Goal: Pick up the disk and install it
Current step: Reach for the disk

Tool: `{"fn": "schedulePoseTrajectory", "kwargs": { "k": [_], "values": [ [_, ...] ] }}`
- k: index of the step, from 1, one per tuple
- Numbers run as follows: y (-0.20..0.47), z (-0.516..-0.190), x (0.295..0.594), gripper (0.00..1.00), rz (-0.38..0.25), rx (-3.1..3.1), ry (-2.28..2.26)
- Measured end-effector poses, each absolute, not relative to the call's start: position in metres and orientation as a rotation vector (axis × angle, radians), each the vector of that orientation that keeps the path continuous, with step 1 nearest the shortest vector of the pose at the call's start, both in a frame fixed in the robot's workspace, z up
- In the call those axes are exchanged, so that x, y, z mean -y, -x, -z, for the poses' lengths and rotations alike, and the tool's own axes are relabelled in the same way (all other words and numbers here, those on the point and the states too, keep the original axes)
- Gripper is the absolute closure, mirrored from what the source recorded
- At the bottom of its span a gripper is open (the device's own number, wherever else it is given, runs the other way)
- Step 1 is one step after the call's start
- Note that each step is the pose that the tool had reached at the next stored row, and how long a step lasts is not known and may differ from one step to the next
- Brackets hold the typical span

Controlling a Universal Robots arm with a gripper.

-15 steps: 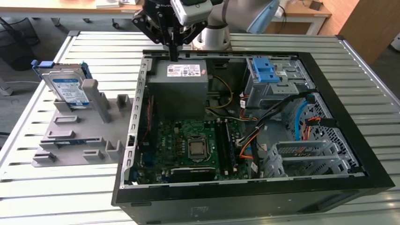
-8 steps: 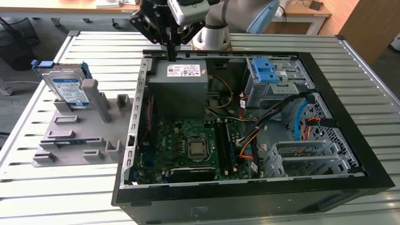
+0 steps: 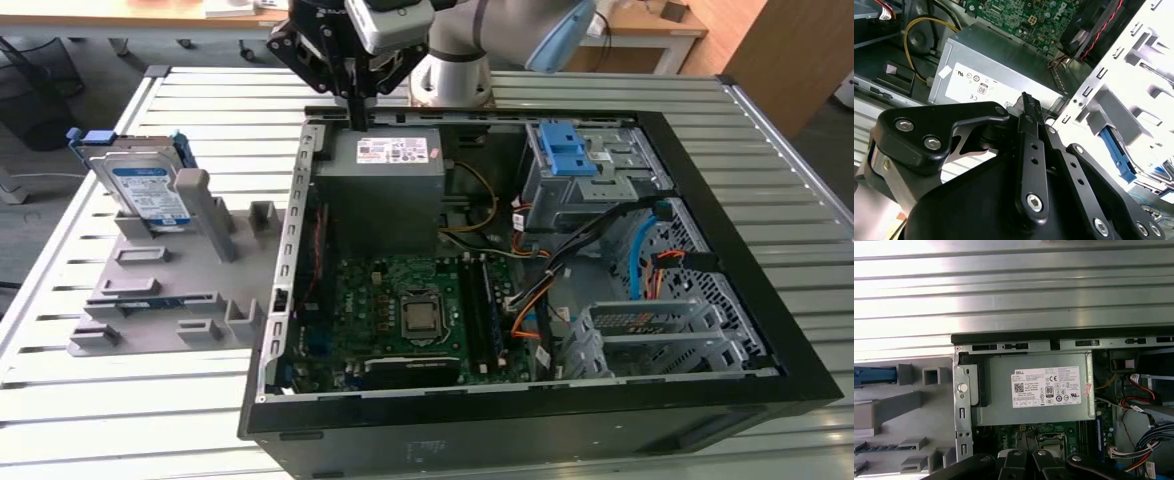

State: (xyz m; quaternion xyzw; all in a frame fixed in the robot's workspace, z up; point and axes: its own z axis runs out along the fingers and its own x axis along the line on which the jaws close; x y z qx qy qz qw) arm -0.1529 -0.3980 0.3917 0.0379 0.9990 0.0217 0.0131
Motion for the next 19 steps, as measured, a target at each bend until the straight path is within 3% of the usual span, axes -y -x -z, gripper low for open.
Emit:
{"fn": "schedulePoseTrajectory", "kwargs": {
  "k": [19],
  "values": [
    [0.165,-0.39,0.397,0.89,-0.068,-3.113,-0.118]
  ]
}}
